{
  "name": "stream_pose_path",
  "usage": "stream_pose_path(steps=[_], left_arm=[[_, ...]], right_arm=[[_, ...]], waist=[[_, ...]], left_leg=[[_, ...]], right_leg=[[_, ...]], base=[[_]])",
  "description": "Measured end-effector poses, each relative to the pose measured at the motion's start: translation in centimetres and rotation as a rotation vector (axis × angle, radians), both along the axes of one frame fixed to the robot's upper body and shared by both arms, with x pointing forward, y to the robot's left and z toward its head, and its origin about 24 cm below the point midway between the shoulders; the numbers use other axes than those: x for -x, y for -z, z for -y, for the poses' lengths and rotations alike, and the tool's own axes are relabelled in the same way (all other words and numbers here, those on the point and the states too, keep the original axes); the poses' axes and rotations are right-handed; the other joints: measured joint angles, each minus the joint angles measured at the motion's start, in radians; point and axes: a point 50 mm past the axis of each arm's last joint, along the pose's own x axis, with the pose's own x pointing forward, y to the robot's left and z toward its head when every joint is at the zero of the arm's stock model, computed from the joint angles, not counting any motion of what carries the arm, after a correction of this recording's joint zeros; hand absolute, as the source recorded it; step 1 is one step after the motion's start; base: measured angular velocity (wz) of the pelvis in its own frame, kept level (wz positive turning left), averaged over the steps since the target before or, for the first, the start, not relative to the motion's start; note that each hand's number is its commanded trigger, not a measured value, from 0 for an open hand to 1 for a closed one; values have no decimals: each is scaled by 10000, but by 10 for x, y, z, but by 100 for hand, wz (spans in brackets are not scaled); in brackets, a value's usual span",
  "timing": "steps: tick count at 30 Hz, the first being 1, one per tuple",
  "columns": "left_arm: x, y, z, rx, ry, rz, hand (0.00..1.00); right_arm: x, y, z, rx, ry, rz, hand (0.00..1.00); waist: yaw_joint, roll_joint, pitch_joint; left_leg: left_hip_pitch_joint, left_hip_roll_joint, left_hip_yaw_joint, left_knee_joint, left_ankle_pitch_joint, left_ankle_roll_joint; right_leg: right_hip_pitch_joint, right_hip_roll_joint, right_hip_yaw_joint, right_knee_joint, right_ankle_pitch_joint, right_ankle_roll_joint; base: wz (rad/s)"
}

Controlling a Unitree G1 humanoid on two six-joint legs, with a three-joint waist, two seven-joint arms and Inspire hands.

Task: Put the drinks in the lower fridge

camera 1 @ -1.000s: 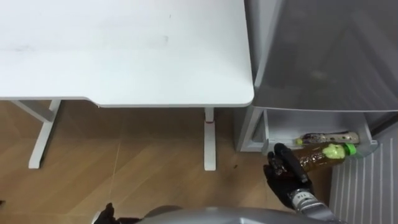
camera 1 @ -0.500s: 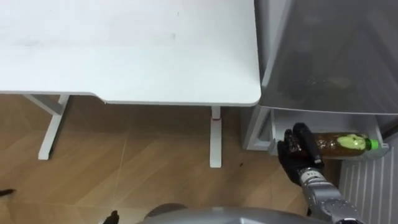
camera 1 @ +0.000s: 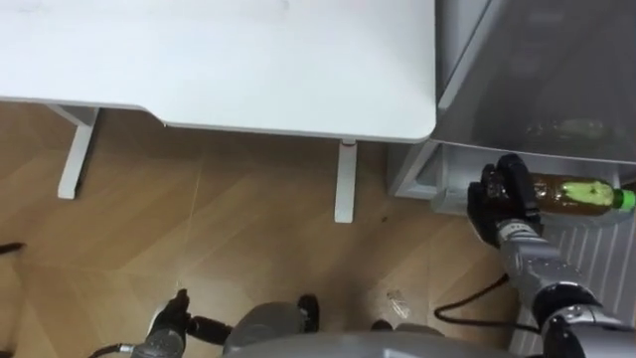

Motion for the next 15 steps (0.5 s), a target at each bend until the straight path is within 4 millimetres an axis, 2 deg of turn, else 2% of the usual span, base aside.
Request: stream_pose_path(steps=[9,12,13,15], left_arm=[[-3,1,-3,-121,-71,-332,0],[-9,1,-5,-189,-79,-298,0],[-11,0,-5,-229,-69,-272,0],[-13,0,-6,-249,-48,-238,0]], right_arm=[[-26,-13,6,-395,657,-81,100],[-28,-17,14,-180,737,-133,100],[-30,-19,15,-146,723,-98,100],[-33,-20,15,-221,797,-95,100]], waist=[[106,24,42],[340,14,51],[343,6,97],[324,-38,139]], left_leg=[[-929,15,-61,-3,285,-1],[-1110,12,-99,-3,319,-11],[-1161,7,-123,2,337,-13],[-1362,11,-143,63,350,-18]], right_leg=[[-1016,-4,-66,220,120,-76],[-1246,-25,-118,332,117,-80],[-1283,-29,-152,336,116,-81],[-1465,-36,-184,409,108,-94]], base=[[2],[2],[8],[6]])
